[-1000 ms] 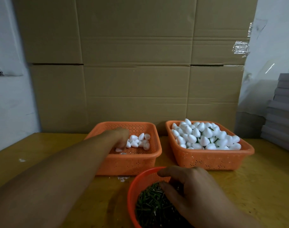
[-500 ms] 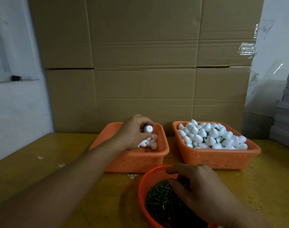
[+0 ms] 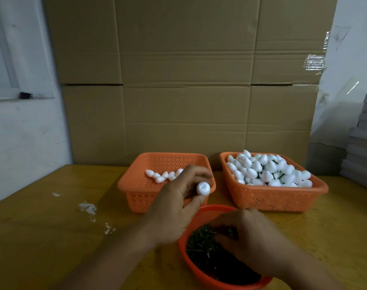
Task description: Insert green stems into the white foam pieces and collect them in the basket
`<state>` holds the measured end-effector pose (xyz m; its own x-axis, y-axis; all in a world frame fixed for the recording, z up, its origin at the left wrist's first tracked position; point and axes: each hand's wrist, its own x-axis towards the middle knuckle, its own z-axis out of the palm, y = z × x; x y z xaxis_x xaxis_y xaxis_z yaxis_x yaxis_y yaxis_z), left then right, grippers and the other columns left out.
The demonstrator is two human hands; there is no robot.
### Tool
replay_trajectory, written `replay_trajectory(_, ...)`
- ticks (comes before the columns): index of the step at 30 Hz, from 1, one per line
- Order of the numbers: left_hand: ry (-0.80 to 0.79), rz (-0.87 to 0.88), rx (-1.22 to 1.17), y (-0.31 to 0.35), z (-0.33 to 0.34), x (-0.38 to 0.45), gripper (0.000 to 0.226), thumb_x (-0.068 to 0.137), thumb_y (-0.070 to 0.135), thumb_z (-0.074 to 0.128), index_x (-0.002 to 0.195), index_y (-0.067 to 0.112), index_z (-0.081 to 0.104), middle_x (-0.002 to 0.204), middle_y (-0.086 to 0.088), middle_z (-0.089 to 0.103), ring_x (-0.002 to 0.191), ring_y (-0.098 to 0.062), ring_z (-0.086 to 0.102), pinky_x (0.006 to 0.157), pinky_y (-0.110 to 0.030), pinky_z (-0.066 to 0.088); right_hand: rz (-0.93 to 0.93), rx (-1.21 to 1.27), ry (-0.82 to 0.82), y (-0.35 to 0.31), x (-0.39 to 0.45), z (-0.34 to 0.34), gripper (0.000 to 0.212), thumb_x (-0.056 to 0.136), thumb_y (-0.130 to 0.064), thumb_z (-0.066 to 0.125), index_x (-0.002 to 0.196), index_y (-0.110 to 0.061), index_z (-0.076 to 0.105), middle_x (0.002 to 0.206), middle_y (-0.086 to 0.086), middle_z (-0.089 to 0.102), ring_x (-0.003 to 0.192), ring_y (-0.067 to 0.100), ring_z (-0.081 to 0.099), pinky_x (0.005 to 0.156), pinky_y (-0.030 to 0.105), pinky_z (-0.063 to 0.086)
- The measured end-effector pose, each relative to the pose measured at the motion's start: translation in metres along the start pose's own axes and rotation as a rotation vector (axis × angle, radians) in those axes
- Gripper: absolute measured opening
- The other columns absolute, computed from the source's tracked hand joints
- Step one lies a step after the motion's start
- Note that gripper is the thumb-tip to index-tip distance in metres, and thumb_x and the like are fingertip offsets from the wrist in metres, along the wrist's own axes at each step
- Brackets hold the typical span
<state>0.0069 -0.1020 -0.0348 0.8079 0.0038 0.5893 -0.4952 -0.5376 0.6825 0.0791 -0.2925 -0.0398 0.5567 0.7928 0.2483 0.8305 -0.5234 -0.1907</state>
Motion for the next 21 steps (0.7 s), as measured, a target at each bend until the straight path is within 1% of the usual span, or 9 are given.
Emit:
replay_trajectory(2,-0.024,0.003,0.039,0.003,0.005,-0.009,0.027,0.101,0.017,0.055,0.120,0.037,0.056,0.114,0.007,0.066,0.111,-0.019,0.064,0.096,-0.043,0.053,-0.017,-0.017,-0.051,0.001,0.000,0.000,0.027,0.090,-0.043,0.061,0.116,-0.041,0.068,0.111,-0.021,0.069,0.101,0.003,0.062,0.085,0.027,0.051)
replay_trajectory(3,-0.036,0.009,0.057,0.004,0.006,-0.014,0.024,0.101,0.020,0.054,0.119,0.037,0.058,0.111,0.007,0.066,0.107,-0.021,0.064,0.092,-0.045,0.053,-0.031,-0.026,-0.065,0.002,0.000,0.000,0.025,0.091,-0.042,0.059,0.114,-0.040,0.068,0.110,-0.020,0.068,0.102,0.003,0.060,0.086,0.028,0.051)
replay_trajectory(7,-0.090,-0.025,0.032,0.006,0.009,-0.025,0.023,0.098,0.035,0.053,0.118,0.038,0.065,0.105,0.013,0.067,0.104,-0.017,0.064,0.087,-0.034,0.054,-0.069,-0.049,-0.106,0.002,-0.002,0.002,0.023,0.095,-0.042,0.053,0.114,-0.040,0.067,0.116,-0.018,0.061,0.111,0.004,0.051,0.094,0.025,0.045)
replay_trajectory(9,-0.130,-0.083,-0.050,0.005,0.010,-0.028,0.025,0.096,0.030,0.060,0.118,0.039,0.068,0.107,0.014,0.069,0.106,-0.013,0.066,0.089,-0.028,0.053,-0.081,-0.064,-0.151,0.001,-0.002,0.003,0.026,0.093,-0.050,0.053,0.113,-0.038,0.065,0.117,-0.015,0.061,0.114,0.008,0.050,0.095,0.030,0.046)
replay_trajectory(11,-0.204,-0.137,-0.138,0.005,0.011,-0.031,0.036,0.092,0.016,0.067,0.119,0.040,0.068,0.115,0.010,0.071,0.113,-0.012,0.066,0.094,-0.028,0.053,-0.057,-0.085,-0.200,0.000,-0.003,0.004,0.038,0.087,-0.057,0.059,0.120,-0.038,0.060,0.122,-0.011,0.060,0.117,0.013,0.050,0.097,0.036,0.048)
replay_trajectory(13,-0.251,-0.156,-0.152,0.006,0.014,-0.033,0.048,0.088,0.007,0.068,0.120,0.043,0.067,0.119,0.011,0.070,0.116,-0.011,0.065,0.097,-0.028,0.053,-0.016,-0.115,-0.227,-0.001,-0.003,0.006,0.048,0.082,-0.056,0.065,0.125,-0.036,0.057,0.125,-0.009,0.061,0.118,0.015,0.052,0.096,0.036,0.049)
replay_trajectory(15,-0.227,-0.161,-0.141,0.005,0.016,-0.035,0.047,0.088,0.009,0.067,0.119,0.044,0.066,0.116,0.011,0.071,0.113,-0.011,0.066,0.095,-0.027,0.053,0.005,-0.129,-0.235,0.000,-0.002,0.009,0.049,0.081,-0.051,0.067,0.126,-0.032,0.058,0.125,-0.007,0.062,0.118,0.017,0.055,0.095,0.035,0.049)
replay_trajectory(18,-0.179,-0.163,-0.133,0.006,0.021,-0.037,0.036,0.090,0.020,0.066,0.118,0.044,0.065,0.103,0.009,0.073,0.099,-0.012,0.070,0.085,-0.025,0.055,0.030,-0.122,-0.242,0.000,0.000,0.012,0.044,0.083,-0.045,0.065,0.124,-0.031,0.056,0.122,-0.005,0.064,0.113,0.019,0.060,0.091,0.033,0.050)
replay_trajectory(21,-0.144,-0.152,-0.138,0.006,0.023,-0.037,0.030,0.090,0.029,0.068,0.116,0.043,0.065,0.105,0.009,0.071,0.101,-0.013,0.069,0.085,-0.027,0.055,0.056,-0.122,-0.245,0.001,0.002,0.016,0.036,0.087,-0.040,0.062,0.120,-0.028,0.057,0.119,-0.003,0.065,0.109,0.020,0.062,0.088,0.032,0.051)
